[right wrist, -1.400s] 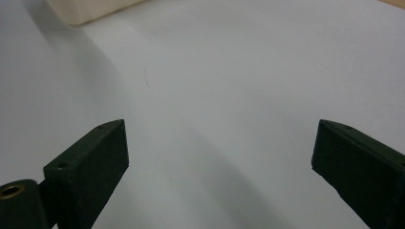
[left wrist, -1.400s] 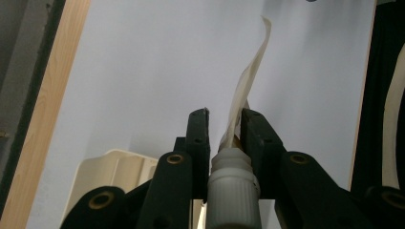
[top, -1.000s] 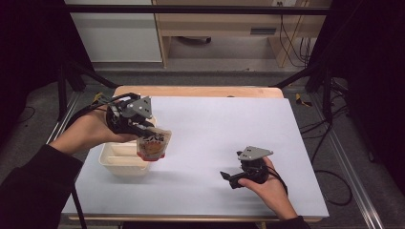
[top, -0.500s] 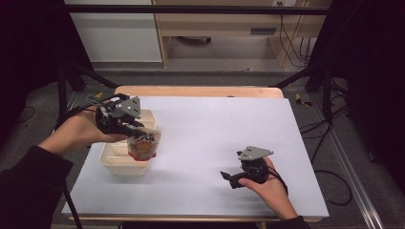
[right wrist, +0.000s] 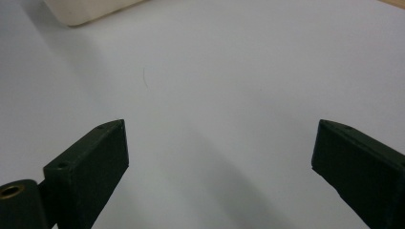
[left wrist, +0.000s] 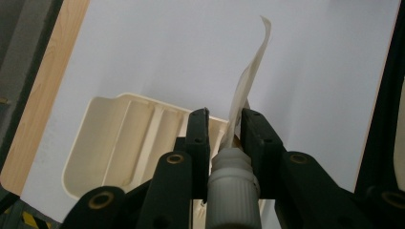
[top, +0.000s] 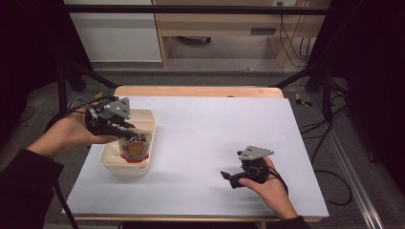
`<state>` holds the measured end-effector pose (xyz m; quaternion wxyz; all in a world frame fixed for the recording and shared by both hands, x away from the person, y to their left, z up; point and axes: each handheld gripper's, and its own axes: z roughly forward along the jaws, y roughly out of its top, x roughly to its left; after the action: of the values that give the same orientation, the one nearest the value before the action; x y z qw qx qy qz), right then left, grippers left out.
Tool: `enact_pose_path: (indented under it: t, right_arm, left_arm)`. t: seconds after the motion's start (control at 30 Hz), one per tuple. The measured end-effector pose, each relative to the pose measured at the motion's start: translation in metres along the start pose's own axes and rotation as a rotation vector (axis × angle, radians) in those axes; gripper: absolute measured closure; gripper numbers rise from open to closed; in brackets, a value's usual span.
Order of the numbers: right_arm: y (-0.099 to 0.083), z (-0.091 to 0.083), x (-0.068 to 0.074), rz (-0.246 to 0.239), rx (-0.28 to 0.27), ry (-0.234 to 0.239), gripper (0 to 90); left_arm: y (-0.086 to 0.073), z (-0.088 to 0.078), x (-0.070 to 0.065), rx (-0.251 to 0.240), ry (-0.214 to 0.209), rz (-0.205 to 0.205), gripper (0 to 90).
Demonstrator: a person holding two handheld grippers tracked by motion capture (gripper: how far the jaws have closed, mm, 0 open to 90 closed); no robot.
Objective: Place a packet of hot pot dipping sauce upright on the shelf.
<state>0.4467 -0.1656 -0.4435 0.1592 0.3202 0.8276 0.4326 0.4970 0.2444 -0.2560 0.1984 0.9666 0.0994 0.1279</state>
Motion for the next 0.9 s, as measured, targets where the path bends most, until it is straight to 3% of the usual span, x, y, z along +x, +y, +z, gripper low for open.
enact_pose_path:
  t: [0.47,0.9]
  right_arm:
    - [0.0,0.0,-0.001,0.001,0.001,0.0,5.8]
    - [0.0,0.0,-0.001,0.001,0.001,-0.001,5.8]
  left_arm:
    - [-0.02,-0.003,0.001,0.003,-0.002,-0.024,73.6]
    - [-0.028,-0.001,-0.001,0.01,-0.007,-0.027,73.5]
